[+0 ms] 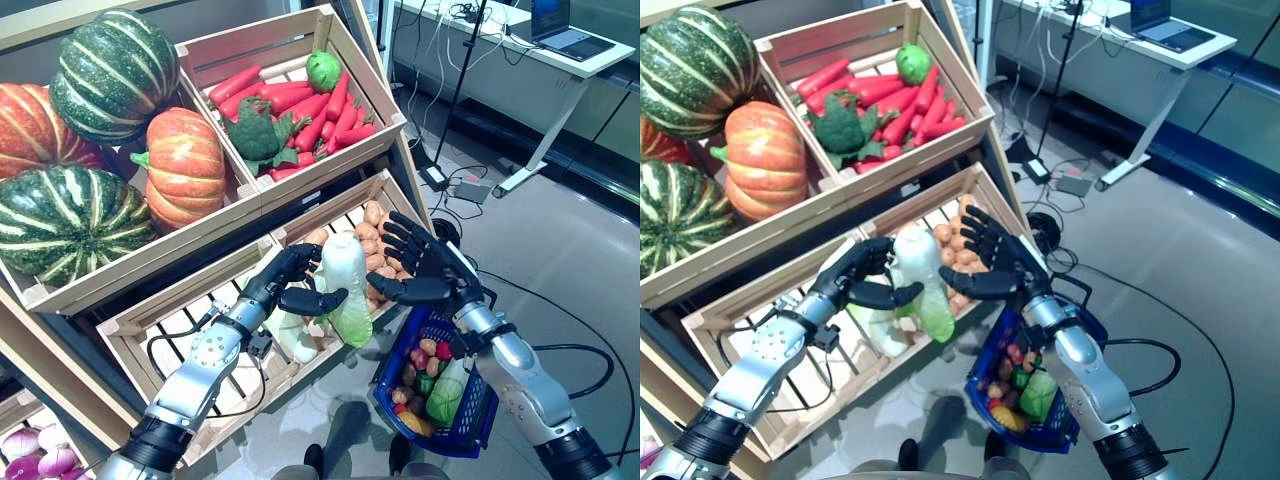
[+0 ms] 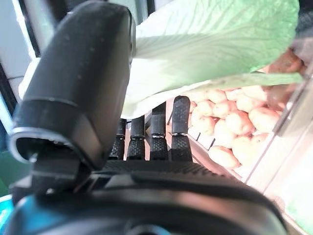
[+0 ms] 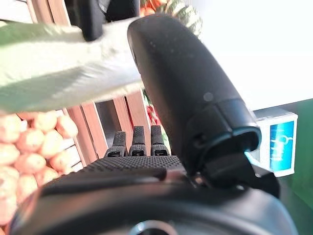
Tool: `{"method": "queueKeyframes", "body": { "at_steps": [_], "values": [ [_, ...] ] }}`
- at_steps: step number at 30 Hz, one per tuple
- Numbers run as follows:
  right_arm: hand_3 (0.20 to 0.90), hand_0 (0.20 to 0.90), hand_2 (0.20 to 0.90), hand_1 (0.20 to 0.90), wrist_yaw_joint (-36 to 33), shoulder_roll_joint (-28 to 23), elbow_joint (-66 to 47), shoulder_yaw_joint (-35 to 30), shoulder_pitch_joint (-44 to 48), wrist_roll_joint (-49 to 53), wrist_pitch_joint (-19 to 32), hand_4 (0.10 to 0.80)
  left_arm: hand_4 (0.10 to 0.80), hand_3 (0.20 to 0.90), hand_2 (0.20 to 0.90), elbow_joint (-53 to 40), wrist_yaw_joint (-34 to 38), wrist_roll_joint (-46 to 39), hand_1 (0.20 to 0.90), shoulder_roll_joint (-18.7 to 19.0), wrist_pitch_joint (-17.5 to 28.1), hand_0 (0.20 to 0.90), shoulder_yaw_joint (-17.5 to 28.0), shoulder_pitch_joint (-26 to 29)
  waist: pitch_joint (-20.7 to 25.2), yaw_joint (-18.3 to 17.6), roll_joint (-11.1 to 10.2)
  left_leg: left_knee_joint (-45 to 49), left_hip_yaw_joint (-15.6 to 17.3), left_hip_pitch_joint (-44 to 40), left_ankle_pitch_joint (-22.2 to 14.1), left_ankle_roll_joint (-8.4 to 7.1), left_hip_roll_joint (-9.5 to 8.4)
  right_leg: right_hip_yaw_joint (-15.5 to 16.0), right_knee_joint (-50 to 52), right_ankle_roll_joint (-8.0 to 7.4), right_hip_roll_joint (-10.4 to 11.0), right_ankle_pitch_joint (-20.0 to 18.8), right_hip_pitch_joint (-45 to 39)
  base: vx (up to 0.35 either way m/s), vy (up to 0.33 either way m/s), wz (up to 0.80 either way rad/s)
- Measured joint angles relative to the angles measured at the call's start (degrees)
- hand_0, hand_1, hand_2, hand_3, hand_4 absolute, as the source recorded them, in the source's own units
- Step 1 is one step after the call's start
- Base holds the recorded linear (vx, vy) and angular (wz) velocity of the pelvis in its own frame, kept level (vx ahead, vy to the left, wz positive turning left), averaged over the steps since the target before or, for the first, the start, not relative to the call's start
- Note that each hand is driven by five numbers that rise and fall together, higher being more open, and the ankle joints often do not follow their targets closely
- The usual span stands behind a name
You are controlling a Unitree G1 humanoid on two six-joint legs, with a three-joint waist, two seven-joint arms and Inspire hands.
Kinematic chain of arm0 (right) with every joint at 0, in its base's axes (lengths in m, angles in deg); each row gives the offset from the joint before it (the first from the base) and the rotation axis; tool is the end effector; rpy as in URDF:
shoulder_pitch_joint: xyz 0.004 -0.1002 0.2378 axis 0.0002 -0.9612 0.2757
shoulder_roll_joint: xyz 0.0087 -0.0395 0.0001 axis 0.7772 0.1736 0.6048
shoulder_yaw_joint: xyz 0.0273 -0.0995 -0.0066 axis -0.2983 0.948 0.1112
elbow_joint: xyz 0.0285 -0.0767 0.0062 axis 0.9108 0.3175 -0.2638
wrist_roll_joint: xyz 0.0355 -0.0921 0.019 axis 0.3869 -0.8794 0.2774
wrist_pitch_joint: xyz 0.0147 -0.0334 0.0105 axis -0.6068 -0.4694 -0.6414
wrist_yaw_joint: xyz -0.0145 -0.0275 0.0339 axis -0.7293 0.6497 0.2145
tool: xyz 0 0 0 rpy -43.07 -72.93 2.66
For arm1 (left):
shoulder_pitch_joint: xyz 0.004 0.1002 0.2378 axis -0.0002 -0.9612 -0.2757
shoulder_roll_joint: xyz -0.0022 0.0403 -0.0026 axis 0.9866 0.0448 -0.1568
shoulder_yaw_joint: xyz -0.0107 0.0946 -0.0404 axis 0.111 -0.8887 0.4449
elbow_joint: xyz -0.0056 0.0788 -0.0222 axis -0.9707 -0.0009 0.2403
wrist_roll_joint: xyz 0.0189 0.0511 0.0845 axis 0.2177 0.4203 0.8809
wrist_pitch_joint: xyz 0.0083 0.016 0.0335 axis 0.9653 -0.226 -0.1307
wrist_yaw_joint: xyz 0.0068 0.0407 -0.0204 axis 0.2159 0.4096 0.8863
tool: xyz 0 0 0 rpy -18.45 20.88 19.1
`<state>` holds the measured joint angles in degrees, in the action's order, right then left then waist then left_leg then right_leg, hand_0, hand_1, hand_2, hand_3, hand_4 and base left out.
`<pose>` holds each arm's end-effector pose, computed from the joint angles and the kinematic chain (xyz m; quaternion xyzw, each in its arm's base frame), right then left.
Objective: Put vegetables into the basket
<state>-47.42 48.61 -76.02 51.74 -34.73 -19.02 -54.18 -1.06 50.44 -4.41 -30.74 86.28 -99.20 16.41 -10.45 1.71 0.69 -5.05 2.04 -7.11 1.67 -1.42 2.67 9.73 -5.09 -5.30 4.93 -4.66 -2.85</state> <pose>0.2100 -0.1790 0.0844 0.0851 -0.0207 0.2118 0.9734 0.2214 0.1955 0.0799 0.1232 -0.0001 -0.1831 0.9753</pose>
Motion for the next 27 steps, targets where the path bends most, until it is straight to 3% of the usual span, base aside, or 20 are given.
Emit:
{"method": "queueKeyframes", "body": {
  "at_steps": [6, 18, 27],
  "values": [
    [0.9, 0.9, 0.9, 0.9, 5.38, -0.22, 0.09, 0.76, 0.0, 0.18, -1.87, 0.8, 0.4, 0.3, 0.3, 0.0, -0.32, -6.79, 0.3, -1.3, 0.15, 0.3, 0.22, -0.02, 0.47, 0.02, -0.43, 0.0, -0.04, -0.02, 0.0, 0.0, 0.02, 0.04, 0.0, 0.0, -0.01, 0.0, -0.04, 0.0, 0.0, 0.0],
    [0.9, 0.9, 0.9, 0.9, 5.89, -0.64, 0.13, 1.14, 0.01, 0.44, -2.43, 0.8, 0.4, 0.3, 0.3, 0.0, -3.11, -14.75, 0.3, -1.57, 0.15, 0.3, 0.42, -0.89, 1.14, 0.04, -1.26, 0.0, -0.05, -0.15, 0.0, 0.0, 0.02, 0.05, -0.01, 0.0, -0.01, 0.0, -0.17, 0.0, 0.0, 0.0],
    [0.9, 0.9, 0.9, 0.9, 5.89, -0.75, 0.33, 1.1, 0.01, -0.07, -3.88, 0.8, 0.4, 0.3, 0.3, 0.0, -5.25, -15.44, 0.3, -1.48, 0.14, 0.3, 0.42, -0.91, 1.4, -0.03, -1.58, 0.0, -0.04, -0.16, 0.0, 0.0, 0.02, 0.03, 0.0, 0.0, -0.01, 0.0, -0.17, 0.0, 0.0, 0.0]
  ]
}}
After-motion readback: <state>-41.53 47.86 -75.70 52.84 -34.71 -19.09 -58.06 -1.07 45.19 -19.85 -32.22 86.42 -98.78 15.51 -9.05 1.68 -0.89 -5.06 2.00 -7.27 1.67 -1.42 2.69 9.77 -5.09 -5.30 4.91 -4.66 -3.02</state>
